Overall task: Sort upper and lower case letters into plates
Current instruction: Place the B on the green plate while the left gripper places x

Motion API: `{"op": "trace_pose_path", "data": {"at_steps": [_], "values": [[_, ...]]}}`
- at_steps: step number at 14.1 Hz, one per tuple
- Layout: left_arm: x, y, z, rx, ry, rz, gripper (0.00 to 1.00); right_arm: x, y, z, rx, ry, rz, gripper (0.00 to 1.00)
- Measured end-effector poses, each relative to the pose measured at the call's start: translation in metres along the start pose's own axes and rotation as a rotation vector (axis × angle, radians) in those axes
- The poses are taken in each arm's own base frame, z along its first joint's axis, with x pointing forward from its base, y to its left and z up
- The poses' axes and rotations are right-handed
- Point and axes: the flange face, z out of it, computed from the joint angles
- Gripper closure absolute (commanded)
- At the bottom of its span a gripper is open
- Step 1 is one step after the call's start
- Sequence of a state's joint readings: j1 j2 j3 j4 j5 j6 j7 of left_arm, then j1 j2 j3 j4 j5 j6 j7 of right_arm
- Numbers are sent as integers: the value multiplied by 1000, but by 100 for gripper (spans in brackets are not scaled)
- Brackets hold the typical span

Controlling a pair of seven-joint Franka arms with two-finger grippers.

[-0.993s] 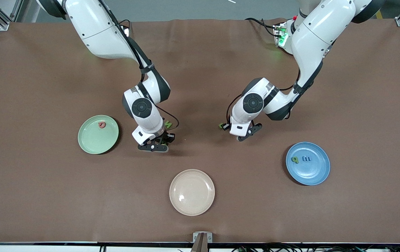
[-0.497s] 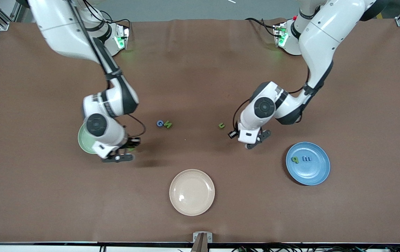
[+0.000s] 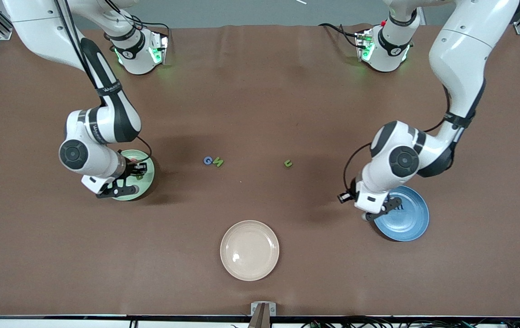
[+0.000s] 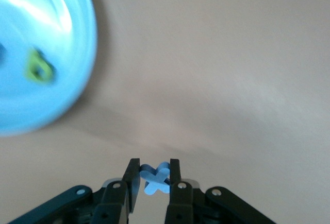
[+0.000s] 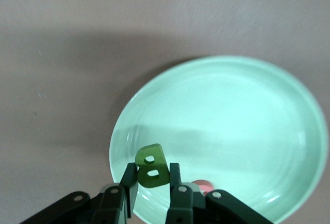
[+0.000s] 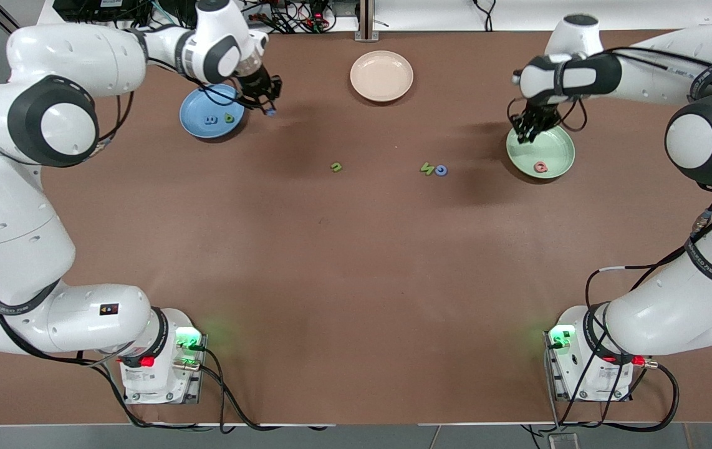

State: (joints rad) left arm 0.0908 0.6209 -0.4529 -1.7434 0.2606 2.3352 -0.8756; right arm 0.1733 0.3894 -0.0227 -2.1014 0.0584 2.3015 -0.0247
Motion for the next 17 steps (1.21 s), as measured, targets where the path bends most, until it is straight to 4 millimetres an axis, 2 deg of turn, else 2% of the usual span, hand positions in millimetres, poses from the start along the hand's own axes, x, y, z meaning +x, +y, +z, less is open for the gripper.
{"op": "trace_pose_path", "data": {"at_steps": [3, 6, 7, 8, 9, 10, 11, 12, 13, 15, 17], "values": [[42, -53, -2, 38, 31, 104, 99, -17, -1, 25, 8, -12, 9, 99], [76, -106, -2, 45, 26, 190, 96, -23, 7, 34, 10, -14, 27, 97], [83, -120, 1, 46, 19, 207, 92, -24, 10, 35, 11, -15, 33, 88], [88, -132, 6, 46, 10, 216, 86, -24, 12, 35, 12, -16, 37, 54], [91, -140, 12, 46, 0, 216, 81, -24, 13, 35, 12, -16, 39, 1], [93, -146, 18, 46, -10, 215, 78, -24, 14, 35, 13, -16, 40, 0], [93, -149, 23, 46, -18, 218, 64, -24, 14, 34, 13, -14, 41, 0], [93, -149, 26, 45, -23, 223, 26, -23, 14, 31, 14, -9, 42, 0], [93, -149, 27, 45, -25, 228, 1, -22, 13, 25, 15, -5, 48, 0], [93, -148, 26, 44, -23, 230, 0, -15, 8, -4, 24, -27, 94, 0], [95, -148, 24, 42, -19, 230, 0, -7, -15, -37, 34, -23, 157, 0]]}}
